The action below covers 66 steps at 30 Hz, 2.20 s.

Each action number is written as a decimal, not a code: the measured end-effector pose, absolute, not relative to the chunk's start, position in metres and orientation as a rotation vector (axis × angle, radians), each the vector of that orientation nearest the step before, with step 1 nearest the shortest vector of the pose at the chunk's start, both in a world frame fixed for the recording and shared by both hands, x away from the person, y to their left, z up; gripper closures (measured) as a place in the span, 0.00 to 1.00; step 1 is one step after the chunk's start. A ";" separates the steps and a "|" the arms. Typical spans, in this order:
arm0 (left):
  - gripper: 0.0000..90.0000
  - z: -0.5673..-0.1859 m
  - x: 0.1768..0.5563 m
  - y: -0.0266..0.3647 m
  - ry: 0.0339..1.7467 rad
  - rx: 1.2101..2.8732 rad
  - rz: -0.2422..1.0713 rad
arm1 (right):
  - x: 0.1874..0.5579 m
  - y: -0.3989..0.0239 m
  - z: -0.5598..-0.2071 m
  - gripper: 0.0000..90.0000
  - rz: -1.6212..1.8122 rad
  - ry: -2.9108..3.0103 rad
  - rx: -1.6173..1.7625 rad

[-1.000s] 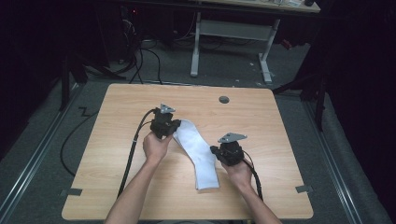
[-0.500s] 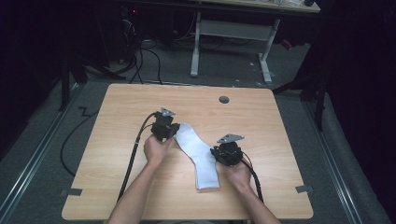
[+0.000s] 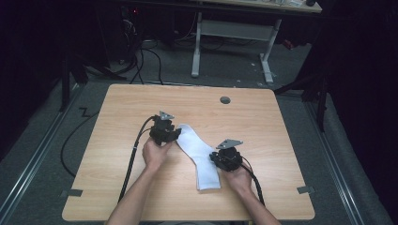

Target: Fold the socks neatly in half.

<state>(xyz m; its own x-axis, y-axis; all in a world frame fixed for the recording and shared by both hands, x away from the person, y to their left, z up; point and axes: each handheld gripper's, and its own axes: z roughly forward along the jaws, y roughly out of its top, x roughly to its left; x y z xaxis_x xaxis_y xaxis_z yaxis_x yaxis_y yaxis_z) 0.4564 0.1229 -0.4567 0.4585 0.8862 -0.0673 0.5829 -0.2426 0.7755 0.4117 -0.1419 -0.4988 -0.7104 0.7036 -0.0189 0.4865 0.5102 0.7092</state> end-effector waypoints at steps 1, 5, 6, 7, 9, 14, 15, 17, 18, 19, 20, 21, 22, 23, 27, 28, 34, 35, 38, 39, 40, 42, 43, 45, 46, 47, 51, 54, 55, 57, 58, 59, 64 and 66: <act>0.66 -0.456 0.453 0.122 1.217 1.947 0.500 | 0.411 -0.142 -0.499 0.88 1.009 2.450 0.995; 0.61 -0.458 0.439 0.117 1.171 1.971 0.493 | 0.410 -0.140 -0.497 0.88 1.011 2.457 0.987; 0.60 -0.458 0.436 0.115 1.163 1.976 0.491 | 0.410 -0.140 -0.496 0.88 1.016 2.453 0.985; 0.59 -0.459 0.434 0.113 1.147 1.984 0.484 | 0.410 -0.140 -0.495 0.88 1.021 2.450 0.982; 0.58 -0.461 0.429 0.107 1.125 2.004 0.455 | 0.409 -0.139 -0.492 0.88 1.036 2.436 0.983; 0.56 -0.470 0.417 0.087 1.056 2.055 0.399 | 0.412 -0.132 -0.483 0.88 1.067 2.411 0.963; 0.56 -0.472 0.416 0.084 1.054 2.063 0.393 | 0.413 -0.130 -0.483 0.88 1.067 2.412 0.958; 0.56 -0.478 0.416 0.079 1.057 2.078 0.372 | 0.416 -0.127 -0.484 0.89 1.065 2.415 0.962; 0.56 -0.482 0.417 0.077 1.060 2.093 0.364 | 0.417 -0.126 -0.485 0.89 1.062 2.420 0.966; 0.56 -0.484 0.418 0.075 1.064 2.097 0.360 | 0.420 -0.124 -0.487 0.89 1.058 2.425 0.972; 0.56 -0.487 0.418 0.074 1.068 2.108 0.359 | 0.421 -0.124 -0.488 0.89 1.055 2.429 0.977; 0.56 -0.489 0.419 0.073 1.073 2.112 0.362 | 0.422 -0.124 -0.489 0.89 1.049 2.431 0.979; 0.56 -0.490 0.419 0.073 1.084 2.120 0.369 | 0.424 -0.125 -0.490 0.89 1.044 2.432 0.987; 0.56 -0.492 0.420 0.073 1.089 2.129 0.377 | 0.425 -0.127 -0.492 0.88 1.037 2.434 1.000; 0.57 -0.494 0.422 0.077 1.096 2.153 0.406 | 0.429 -0.134 -0.496 0.86 1.009 2.434 1.026; 0.57 -0.495 0.422 0.078 1.101 2.154 0.406 | 0.429 -0.136 -0.497 0.86 1.015 2.435 1.032; 0.57 -0.494 0.424 0.086 1.141 2.143 0.412 | 0.425 -0.133 -0.497 0.84 1.004 2.454 1.009; 0.57 -0.493 0.424 0.088 1.150 2.135 0.425 | 0.425 -0.132 -0.497 0.84 1.005 2.455 1.006; 0.57 -0.492 0.425 0.093 1.165 2.123 0.461 | 0.422 -0.131 -0.498 0.83 1.008 2.456 0.990; 0.57 -0.491 0.427 0.097 1.177 2.116 0.475 | 0.421 -0.131 -0.499 0.82 1.013 2.455 0.990; 0.56 -0.490 0.427 0.099 1.185 2.105 0.477 | 0.419 -0.131 -0.499 0.82 1.014 2.452 0.989; 0.56 -0.486 0.429 0.105 1.206 2.077 0.490 | 0.418 -0.131 -0.499 0.81 1.020 2.450 0.989; 0.56 -0.484 0.431 0.108 1.217 2.064 0.495 | 0.417 -0.131 -0.500 0.80 1.020 2.450 0.984; 0.56 -0.480 0.433 0.110 1.218 2.051 0.516 | 0.416 -0.131 -0.500 0.79 1.017 2.451 0.978; 0.57 -0.477 0.434 0.111 1.210 2.039 0.544 | 0.416 -0.131 -0.500 0.79 1.015 2.452 0.977; 0.60 -0.475 0.435 0.112 1.211 2.029 0.554 | 0.416 -0.131 -0.500 0.79 1.017 2.450 0.977; 0.66 -0.473 0.443 0.122 1.258 1.977 0.547 | 0.414 -0.131 -0.500 0.78 1.026 2.445 0.981; 0.66 -0.474 0.452 0.126 1.290 1.999 0.540 | 0.414 -0.132 -0.501 0.78 1.030 2.447 0.973; 0.66 -0.473 0.454 0.127 1.298 1.992 0.536 | 0.413 -0.132 -0.501 0.78 1.031 2.448 0.972; 0.66 -0.471 0.460 0.129 1.319 1.972 0.521 | 0.413 -0.133 -0.501 0.78 1.036 2.448 0.969; 0.66 -0.470 0.462 0.130 1.325 1.967 0.514 | 0.412 -0.133 -0.501 0.78 1.037 2.449 0.971; 0.66 -0.470 0.464 0.129 1.332 1.967 0.511 | 0.412 -0.133 -0.501 0.78 1.037 2.450 0.969; 0.67 -0.480 0.473 0.130 1.370 1.939 0.452 | 0.412 -0.133 -0.501 0.78 1.036 2.451 0.962; 0.68 -0.485 0.476 0.130 1.378 1.953 0.435 | 0.412 -0.133 -0.501 0.78 1.036 2.453 0.960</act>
<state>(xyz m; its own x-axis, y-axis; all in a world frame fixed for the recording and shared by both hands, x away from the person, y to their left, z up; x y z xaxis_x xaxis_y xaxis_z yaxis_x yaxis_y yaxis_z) 0.4763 0.1303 -0.4853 0.3782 0.9182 -0.1177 0.6842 -0.1916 0.7036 0.4123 -0.1335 -0.5011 -0.7274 0.6858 -0.0228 0.4618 0.5138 0.7230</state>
